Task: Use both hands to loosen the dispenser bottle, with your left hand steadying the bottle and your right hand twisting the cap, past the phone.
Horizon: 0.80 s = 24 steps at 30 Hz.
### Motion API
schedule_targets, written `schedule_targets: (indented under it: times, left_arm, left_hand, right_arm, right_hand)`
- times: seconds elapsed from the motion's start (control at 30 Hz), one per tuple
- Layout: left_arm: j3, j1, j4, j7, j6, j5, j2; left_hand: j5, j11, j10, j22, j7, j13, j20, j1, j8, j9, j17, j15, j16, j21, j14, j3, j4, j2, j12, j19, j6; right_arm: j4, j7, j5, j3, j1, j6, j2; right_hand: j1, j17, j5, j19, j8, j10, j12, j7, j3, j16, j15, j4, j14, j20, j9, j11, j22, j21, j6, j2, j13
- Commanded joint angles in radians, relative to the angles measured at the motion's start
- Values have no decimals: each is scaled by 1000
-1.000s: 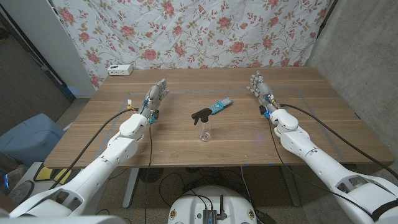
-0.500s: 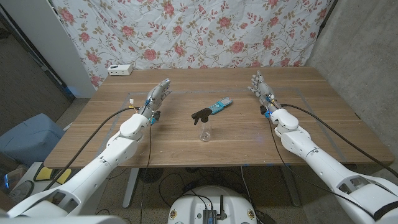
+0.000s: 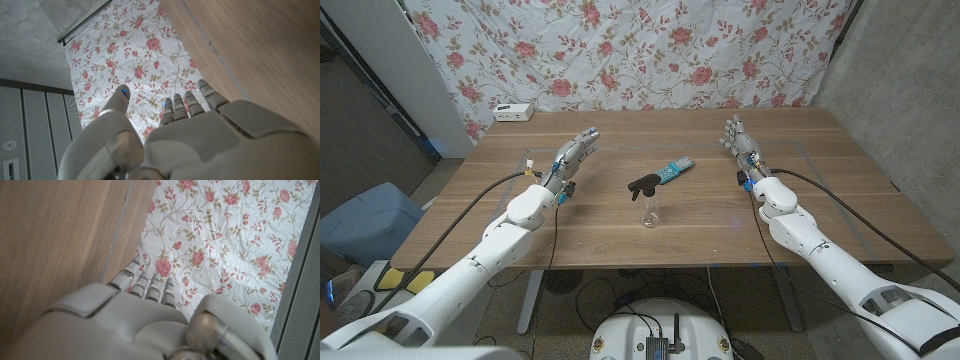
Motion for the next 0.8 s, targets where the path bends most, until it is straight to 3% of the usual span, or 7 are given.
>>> schedule_targets:
  times: [0.03,0.53,0.8]
  left_arm:
    - [-10,27,-12,-3,-30,30,31]
    - [9,25,11,-104,-59,11,52]
    - [13,49,-26,-90,-52,29,66]
  left_hand:
    - [15,-13,42,3,-8,3,6,35,7,4,4,-29,6,2,42,-8,-11,-17,13,22,39]
    - [45,-10,63,3,-2,3,14,112,2,4,5,-30,-1,-3,69,-37,-24,-93,4,33,51]
    - [58,-7,71,3,3,3,9,144,-1,5,5,-29,-2,-5,78,-50,-21,-120,1,31,53]
  right_arm:
    - [0,-57,-32,-3,0,12,21]
    - [-18,-68,-16,0,-14,-5,28]
    - [-55,-91,-12,7,-42,-24,18]
  right_hand:
    - [2,3,-2,11,0,11,4,-33,2,7,-12,-3,13,-36,4,0,4,7,-1,0,2]
    - [4,3,-4,11,0,5,0,-34,6,4,-11,-3,7,-38,6,6,4,7,-3,2,2]
    - [4,3,-8,4,-10,-3,-3,-32,6,3,-2,-3,5,-52,6,19,4,4,-28,-3,1]
